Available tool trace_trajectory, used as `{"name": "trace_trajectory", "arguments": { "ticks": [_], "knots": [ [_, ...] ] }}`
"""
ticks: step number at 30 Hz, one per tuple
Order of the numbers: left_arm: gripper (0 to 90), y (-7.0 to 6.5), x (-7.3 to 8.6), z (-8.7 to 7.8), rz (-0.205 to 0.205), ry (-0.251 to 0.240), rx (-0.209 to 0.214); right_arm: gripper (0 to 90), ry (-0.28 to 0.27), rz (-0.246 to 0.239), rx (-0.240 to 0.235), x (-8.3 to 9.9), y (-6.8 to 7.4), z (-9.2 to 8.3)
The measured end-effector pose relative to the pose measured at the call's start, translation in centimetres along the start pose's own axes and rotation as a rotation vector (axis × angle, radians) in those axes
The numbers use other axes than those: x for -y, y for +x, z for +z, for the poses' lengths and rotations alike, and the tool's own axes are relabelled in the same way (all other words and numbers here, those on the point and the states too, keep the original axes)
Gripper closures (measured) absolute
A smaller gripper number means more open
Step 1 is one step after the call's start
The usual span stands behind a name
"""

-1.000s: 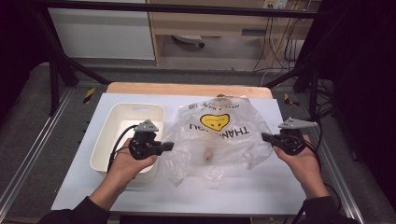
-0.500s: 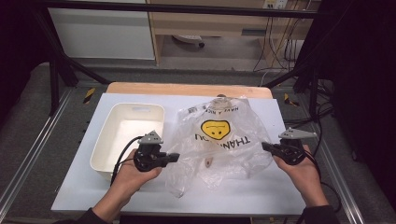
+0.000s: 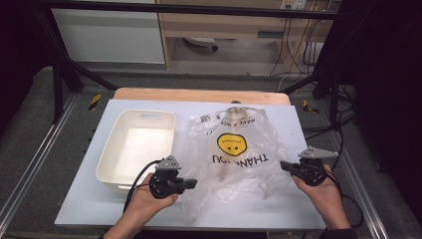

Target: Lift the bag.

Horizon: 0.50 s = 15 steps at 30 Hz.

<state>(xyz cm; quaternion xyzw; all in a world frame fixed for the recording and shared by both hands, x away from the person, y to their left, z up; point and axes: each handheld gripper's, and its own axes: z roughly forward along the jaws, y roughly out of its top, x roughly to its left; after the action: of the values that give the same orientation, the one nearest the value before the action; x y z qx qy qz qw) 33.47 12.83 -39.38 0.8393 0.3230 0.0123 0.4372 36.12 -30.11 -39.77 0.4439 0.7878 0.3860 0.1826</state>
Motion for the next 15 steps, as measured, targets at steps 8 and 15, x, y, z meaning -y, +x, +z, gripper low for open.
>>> {"name": "trace_trajectory", "arguments": {
  "ticks": [8, 15],
  "knots": [
    [90.0, -0.7, 2.3, 1.6, 0.047, 0.040, -0.058, 90.0, 0.032, 0.042, 0.013, 2.1, 0.1, 1.0],
    [90.0, -0.7, 4.3, 2.8, 0.071, 0.092, -0.112, 90.0, 0.086, 0.056, 0.035, 3.6, 0.1, 1.8]
  ]
}}
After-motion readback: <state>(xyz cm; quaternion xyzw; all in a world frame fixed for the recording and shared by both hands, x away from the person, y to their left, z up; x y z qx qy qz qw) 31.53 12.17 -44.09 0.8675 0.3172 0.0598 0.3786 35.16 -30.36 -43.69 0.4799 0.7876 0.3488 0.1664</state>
